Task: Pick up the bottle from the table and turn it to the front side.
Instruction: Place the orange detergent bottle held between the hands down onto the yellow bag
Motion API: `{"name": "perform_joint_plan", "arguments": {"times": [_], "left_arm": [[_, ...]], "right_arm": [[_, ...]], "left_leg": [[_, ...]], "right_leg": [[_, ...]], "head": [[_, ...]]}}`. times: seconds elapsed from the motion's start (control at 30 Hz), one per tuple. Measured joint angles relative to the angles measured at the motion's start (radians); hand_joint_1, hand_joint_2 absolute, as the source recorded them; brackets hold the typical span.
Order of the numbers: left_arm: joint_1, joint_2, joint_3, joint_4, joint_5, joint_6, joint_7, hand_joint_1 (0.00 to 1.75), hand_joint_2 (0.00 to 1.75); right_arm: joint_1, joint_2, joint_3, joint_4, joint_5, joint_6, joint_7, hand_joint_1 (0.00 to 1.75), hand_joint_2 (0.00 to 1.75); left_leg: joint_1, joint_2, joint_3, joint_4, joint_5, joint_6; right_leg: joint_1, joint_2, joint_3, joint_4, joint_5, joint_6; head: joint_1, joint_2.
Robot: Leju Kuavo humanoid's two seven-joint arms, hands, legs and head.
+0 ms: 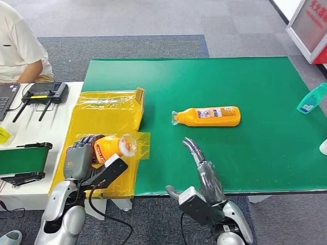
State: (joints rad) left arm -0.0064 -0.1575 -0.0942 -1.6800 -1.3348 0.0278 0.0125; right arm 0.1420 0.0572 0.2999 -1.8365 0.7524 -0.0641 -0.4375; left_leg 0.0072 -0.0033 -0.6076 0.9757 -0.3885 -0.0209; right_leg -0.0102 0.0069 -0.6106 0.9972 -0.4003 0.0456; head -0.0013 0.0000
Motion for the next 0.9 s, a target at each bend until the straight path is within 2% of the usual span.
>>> {"name": "perform_joint_plan", "arguments": {"times": [0.4,0.7,0.8,0.9], "left_arm": [[-0.236,0.018,0.035,0.282,-0.217,0.011,0.026,1.75,1.75],[-0.293,0.021,0.029,0.367,-0.236,0.021,0.048,1.74,1.75],[-0.337,0.04,-0.016,0.421,-0.236,0.025,0.093,1.74,1.75],[-0.395,0.078,-0.113,0.503,-0.236,0.028,0.122,1.75,1.75]], "right_arm": [[-0.07,0.0,0.04,0.049,-0.027,0.018,-0.01,0.0,1.75],[-0.087,0.0,0.052,0.068,-0.032,0.023,-0.01,0.0,1.75],[-0.096,0.0,0.059,0.072,-0.041,0.028,-0.012,0.0,1.75],[-0.108,0.0,0.062,0.082,-0.058,0.031,-0.024,0.0,1.75]], "left_leg": [[0.0,0.0,0.0,0.0,0.003,0.0],[0.0,0.0,0.0,0.0,0.002,0.0],[0.0,0.0,-0.001,0.0,0.003,0.0],[0.0,0.0,-0.001,0.0,0.003,0.0]], "right_leg": [[0.0,0.0,0.0,0.0,0.002,0.0],[0.0,0.0,-0.001,0.0,0.002,0.0],[0.0,0.0,-0.001,0.0,0.002,0.0],[0.0,0.0,-0.001,0.0,0.002,0.0]], "head": [[0.0,0.0],[0.0,0.0],[0.0,0.0],[0.0,0.0]]}}
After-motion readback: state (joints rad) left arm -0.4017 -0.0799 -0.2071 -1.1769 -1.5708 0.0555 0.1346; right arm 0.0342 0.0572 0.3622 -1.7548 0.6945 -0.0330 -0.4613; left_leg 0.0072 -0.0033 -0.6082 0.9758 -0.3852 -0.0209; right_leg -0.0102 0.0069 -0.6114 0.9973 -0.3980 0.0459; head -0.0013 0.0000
